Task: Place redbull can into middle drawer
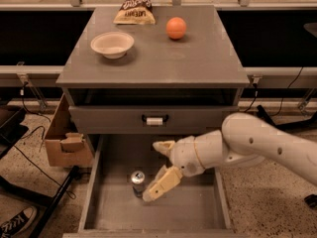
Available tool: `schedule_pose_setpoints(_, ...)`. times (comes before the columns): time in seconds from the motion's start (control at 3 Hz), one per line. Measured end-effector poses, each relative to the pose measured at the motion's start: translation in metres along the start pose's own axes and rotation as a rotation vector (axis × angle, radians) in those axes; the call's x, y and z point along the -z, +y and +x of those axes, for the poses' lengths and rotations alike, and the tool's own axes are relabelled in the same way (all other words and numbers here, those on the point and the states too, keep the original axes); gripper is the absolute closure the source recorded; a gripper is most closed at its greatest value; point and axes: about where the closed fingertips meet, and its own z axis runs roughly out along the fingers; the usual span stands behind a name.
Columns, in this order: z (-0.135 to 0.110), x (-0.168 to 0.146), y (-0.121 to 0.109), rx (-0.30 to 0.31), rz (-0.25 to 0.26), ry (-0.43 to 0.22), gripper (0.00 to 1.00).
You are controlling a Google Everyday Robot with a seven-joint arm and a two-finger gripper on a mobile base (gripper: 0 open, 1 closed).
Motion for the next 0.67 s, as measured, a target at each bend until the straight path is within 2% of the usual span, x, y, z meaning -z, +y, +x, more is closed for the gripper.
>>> schedule_pose_setpoints(0.33,-0.031,0.041,-0.003,0.043,0.148,0.162,0.0)
schedule_pose_setpoints(0.67,-0.087,0.109,-0.016,0.197,0.452,0.342,0.0)
